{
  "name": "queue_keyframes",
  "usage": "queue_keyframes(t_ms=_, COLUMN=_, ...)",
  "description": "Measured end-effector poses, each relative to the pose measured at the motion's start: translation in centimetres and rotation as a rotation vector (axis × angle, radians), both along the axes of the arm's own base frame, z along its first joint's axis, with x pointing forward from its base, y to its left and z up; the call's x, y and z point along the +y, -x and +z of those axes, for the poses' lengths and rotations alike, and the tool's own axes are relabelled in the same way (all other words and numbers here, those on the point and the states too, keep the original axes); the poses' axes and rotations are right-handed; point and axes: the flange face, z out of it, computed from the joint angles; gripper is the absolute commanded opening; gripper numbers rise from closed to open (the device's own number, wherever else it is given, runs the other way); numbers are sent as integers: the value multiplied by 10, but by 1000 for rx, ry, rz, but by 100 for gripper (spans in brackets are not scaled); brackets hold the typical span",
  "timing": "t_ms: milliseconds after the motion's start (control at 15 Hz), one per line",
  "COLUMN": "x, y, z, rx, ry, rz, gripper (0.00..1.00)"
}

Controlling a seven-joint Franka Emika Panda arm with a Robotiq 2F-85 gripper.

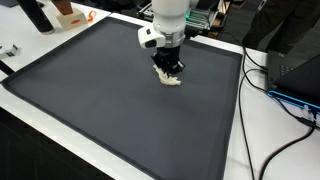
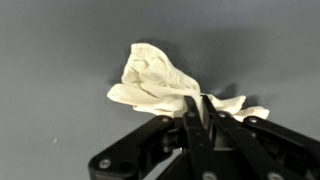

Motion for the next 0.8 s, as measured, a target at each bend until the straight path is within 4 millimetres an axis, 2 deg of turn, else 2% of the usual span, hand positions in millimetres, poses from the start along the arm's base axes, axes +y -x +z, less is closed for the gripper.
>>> queue_keyframes(t_ms=467, x=3, y=-7, z=8, rx=-23, ry=3, rz=-27, gripper=94)
queue_keyframes(t_ms=533, x=3, y=-7, z=10, rx=-25, ry=2, rz=-28, gripper=99)
queue_keyframes(t_ms=800, x=4, y=-8, z=12, rx=-30, ry=1, rz=-32, gripper=100)
